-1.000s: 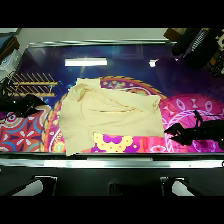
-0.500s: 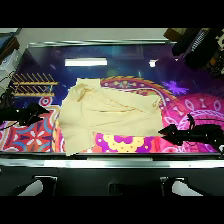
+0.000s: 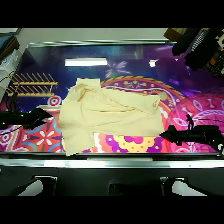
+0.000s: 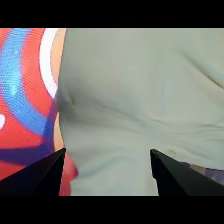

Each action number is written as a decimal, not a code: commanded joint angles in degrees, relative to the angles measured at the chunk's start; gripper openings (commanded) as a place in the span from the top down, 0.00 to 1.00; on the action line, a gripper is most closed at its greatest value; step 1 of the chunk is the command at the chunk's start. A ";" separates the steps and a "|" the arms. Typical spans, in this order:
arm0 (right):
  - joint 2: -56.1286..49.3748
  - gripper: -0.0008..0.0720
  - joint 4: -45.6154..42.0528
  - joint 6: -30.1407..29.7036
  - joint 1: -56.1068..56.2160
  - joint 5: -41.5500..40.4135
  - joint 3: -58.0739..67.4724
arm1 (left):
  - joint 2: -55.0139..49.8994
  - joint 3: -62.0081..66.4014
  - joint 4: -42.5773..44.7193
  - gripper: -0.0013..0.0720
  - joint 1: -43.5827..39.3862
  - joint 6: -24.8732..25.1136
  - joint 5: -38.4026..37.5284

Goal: Fold the clothes and pants, and hang the long-sleeved shirts on hangers.

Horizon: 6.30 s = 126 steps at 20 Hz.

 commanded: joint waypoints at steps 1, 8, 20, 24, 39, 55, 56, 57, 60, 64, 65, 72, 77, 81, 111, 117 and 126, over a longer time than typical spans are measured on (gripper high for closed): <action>3.76 0.94 2.38 0.02 0.00 -5.62 0.09 | -0.59 -5.09 0.04 0.14 0.04 2.36 6.99; 15.26 0.94 3.08 4.76 0.00 -8.07 0.07 | -10.82 -6.99 -7.54 0.15 -0.44 10.49 11.23; 19.47 0.94 5.53 5.68 0.02 -10.40 0.09 | -16.15 -6.84 -8.83 0.97 -5.75 11.30 15.45; 20.63 0.94 10.54 3.13 4.17 -6.71 1.73 | -14.12 -2.49 -14.14 0.96 -5.70 11.26 13.55; 27.91 0.94 -10.82 25.46 21.73 -7.54 84.30 | 19.87 59.49 8.46 0.97 -5.57 -13.53 9.33; 1.53 0.94 -20.39 35.52 21.73 -22.25 74.60 | -5.57 45.11 5.33 0.96 -9.35 -8.39 0.35; -2.54 0.94 -20.35 35.17 21.73 -20.90 73.50 | -9.97 44.35 5.33 0.96 -11.15 -7.54 1.01; -6.12 0.94 -20.33 34.25 21.75 -18.97 72.30 | -14.58 44.11 5.33 0.96 -12.96 -6.10 1.92; -17.27 0.94 -20.24 32.65 21.75 -12.00 70.31 | -28.41 44.13 5.31 0.96 -17.92 -3.43 10.32; -27.85 0.94 -20.06 29.59 21.73 -0.85 70.31 | -41.51 47.50 5.31 0.96 -20.83 -3.34 20.41; -28.98 0.94 -19.80 29.38 21.73 0.96 70.31 | -44.00 49.48 5.31 0.96 -21.05 -2.75 20.37; -28.85 0.94 -19.56 29.03 21.73 -15.30 70.36 | -45.48 56.37 5.92 0.96 -17.35 3.54 5.11; -28.85 0.94 -20.83 30.80 21.75 -27.02 70.36 | -45.31 60.24 5.97 0.96 -12.35 1.18 -14.14; -29.18 0.94 -21.24 30.95 22.86 -26.88 69.94 | -46.01 60.19 6.05 0.96 -11.08 0.74 -16.52; -1.36 0.46 -12.66 17.18 2.67 -22.53 37.53 | -7.78 1.62 -0.33 0.22 12.55 5.25 -12.26; 2.64 0.46 -9.97 16.20 2.84 -21.49 31.39 | 1.44 -19.52 -2.38 0.23 12.50 8.33 -7.43; 4.33 0.46 -7.02 16.24 2.84 -22.08 31.39 | 1.36 -23.39 -2.34 0.23 7.39 8.96 -5.05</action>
